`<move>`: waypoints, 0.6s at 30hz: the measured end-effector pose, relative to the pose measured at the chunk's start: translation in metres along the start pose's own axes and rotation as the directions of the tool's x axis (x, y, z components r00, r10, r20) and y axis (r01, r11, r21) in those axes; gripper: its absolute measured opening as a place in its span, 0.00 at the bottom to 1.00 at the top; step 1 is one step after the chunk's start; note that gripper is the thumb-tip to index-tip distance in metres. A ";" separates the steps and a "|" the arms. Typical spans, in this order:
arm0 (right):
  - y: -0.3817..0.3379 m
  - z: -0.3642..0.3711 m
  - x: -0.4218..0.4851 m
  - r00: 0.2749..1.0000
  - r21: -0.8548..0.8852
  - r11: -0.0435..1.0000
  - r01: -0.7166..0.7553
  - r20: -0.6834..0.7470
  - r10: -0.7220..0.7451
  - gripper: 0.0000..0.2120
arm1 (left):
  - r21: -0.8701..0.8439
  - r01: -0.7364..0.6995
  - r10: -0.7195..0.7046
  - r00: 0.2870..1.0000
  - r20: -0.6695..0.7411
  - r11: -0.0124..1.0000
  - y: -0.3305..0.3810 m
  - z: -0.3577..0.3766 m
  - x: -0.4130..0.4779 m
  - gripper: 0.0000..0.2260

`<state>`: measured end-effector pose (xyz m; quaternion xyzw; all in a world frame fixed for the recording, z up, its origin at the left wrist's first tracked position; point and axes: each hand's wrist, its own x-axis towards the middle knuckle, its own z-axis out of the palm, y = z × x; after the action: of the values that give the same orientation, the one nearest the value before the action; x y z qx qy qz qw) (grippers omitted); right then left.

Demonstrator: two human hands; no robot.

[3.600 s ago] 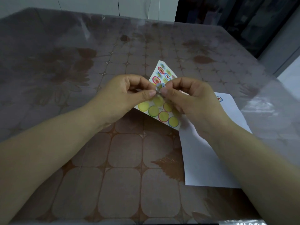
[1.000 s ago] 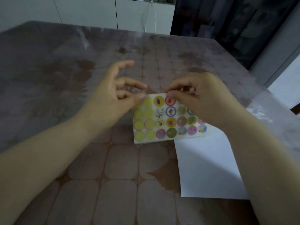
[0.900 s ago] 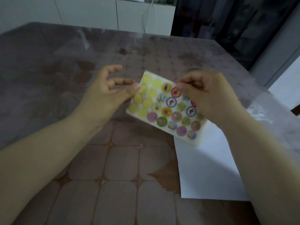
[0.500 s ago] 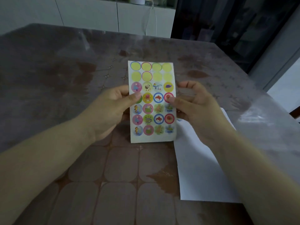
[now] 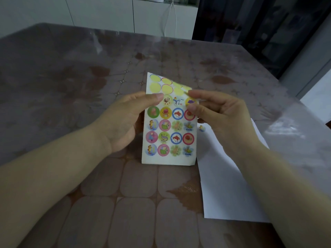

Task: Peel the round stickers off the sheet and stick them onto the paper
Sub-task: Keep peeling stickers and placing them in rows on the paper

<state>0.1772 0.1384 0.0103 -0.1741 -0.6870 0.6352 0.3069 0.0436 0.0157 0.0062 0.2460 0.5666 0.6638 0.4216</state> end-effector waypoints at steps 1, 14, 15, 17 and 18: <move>0.002 0.002 -0.001 1.000 0.006 1.000 -0.002 0.010 0.002 0.09 | -0.028 0.021 -0.021 1.000 0.000 0.999 0.001 0.000 0.000 0.21; 0.009 0.008 -0.004 0.994 -0.173 0.979 0.110 -0.010 -0.113 0.09 | 0.112 0.015 -0.009 0.999 -0.051 0.994 -0.002 0.002 -0.004 0.21; 0.009 0.008 -0.004 0.993 -0.171 0.979 0.111 -0.010 -0.115 0.10 | 0.135 0.008 -0.002 0.999 -0.045 0.991 -0.003 0.002 -0.004 0.20; 0.009 0.008 -0.005 0.994 -0.139 0.985 0.107 -0.007 -0.109 0.10 | 0.161 -0.015 0.020 0.999 -0.027 0.987 -0.003 0.002 -0.005 0.17; 0.008 0.008 -0.006 0.994 -0.125 0.987 0.104 -0.007 -0.106 0.10 | 0.173 -0.031 0.034 0.999 -0.017 0.984 -0.003 0.001 -0.004 0.17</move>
<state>0.1749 0.1298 0.0011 -0.1609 -0.7312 0.5731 0.3332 0.0478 0.0127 0.0041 0.2844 0.6220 0.6214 0.3821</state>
